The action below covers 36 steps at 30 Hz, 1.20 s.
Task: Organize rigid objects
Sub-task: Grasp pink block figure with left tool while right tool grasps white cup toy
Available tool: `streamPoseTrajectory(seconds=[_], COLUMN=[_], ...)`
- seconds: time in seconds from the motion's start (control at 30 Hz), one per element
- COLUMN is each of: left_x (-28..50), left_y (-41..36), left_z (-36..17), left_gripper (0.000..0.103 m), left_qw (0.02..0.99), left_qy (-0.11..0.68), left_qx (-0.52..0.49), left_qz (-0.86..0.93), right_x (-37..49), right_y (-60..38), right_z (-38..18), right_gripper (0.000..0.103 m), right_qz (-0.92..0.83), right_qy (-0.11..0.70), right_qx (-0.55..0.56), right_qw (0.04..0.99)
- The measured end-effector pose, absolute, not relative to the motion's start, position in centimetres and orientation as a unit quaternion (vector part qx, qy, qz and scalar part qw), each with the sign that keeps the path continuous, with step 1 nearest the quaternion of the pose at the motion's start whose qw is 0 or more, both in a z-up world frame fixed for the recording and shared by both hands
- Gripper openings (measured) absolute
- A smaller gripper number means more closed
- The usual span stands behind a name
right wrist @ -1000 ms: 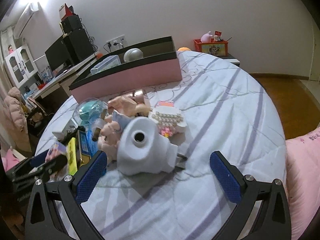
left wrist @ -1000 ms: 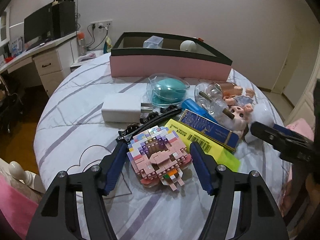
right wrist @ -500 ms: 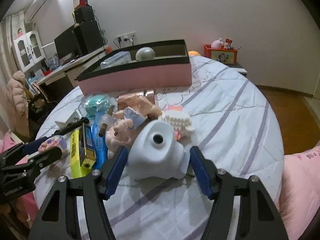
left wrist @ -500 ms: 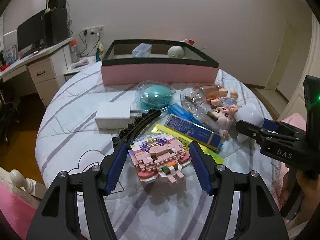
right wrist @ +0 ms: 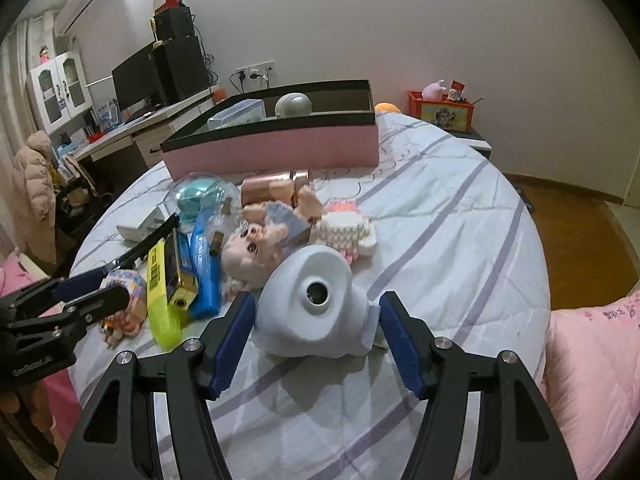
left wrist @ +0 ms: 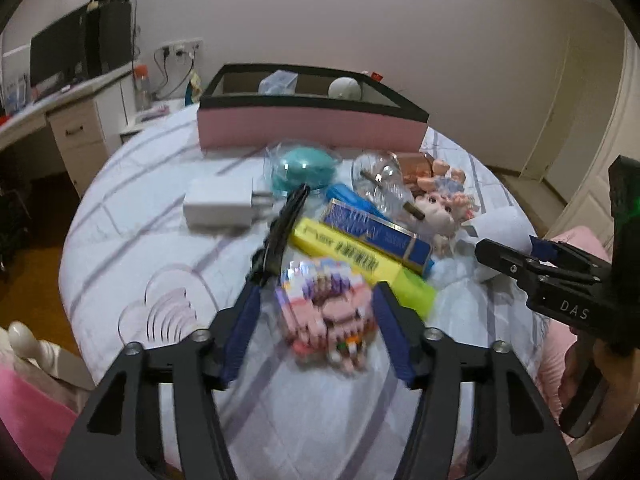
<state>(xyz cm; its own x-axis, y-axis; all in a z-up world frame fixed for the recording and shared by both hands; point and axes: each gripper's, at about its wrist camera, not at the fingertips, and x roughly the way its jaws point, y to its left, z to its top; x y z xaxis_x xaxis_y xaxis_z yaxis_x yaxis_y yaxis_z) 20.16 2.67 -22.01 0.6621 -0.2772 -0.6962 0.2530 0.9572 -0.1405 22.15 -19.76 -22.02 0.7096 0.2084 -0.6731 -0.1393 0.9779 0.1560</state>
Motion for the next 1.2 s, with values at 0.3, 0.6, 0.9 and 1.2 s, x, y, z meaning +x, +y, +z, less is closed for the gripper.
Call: streamPoseTrajectory(seconds=[0.3, 0.6, 0.9, 1.2], left_x=[20.7, 20.5, 19.6, 20.9], left_y=[1.8, 1.4, 1.6, 0.5], left_z=[-23.1, -23.4, -20.7, -16.5], left_gripper=[0.082, 0.064, 0.064, 0.064], left_qw=[0.909, 0.917, 0.927, 0.941], left_qy=[0.396, 0.383, 0.354, 0.312], left_qx=[-0.005, 0.021, 0.008, 0.017], left_qz=[-0.127, -0.109, -0.126, -0.131], right_x=[21.8, 22.2, 21.8, 22.4], right_y=[-19.7, -19.9, -19.9, -18.9], right_z=[-22.1, -22.3, -21.2, -17.9], right_gripper=[0.066, 0.066, 0.066, 0.066], right_qz=[0.091, 0.096, 0.104, 0.116], right_qy=[0.365, 0.368, 0.349, 0.317], right_qx=[0.053, 0.059, 0.062, 0.049], right_qw=[0.925, 0.923, 0.929, 0.940])
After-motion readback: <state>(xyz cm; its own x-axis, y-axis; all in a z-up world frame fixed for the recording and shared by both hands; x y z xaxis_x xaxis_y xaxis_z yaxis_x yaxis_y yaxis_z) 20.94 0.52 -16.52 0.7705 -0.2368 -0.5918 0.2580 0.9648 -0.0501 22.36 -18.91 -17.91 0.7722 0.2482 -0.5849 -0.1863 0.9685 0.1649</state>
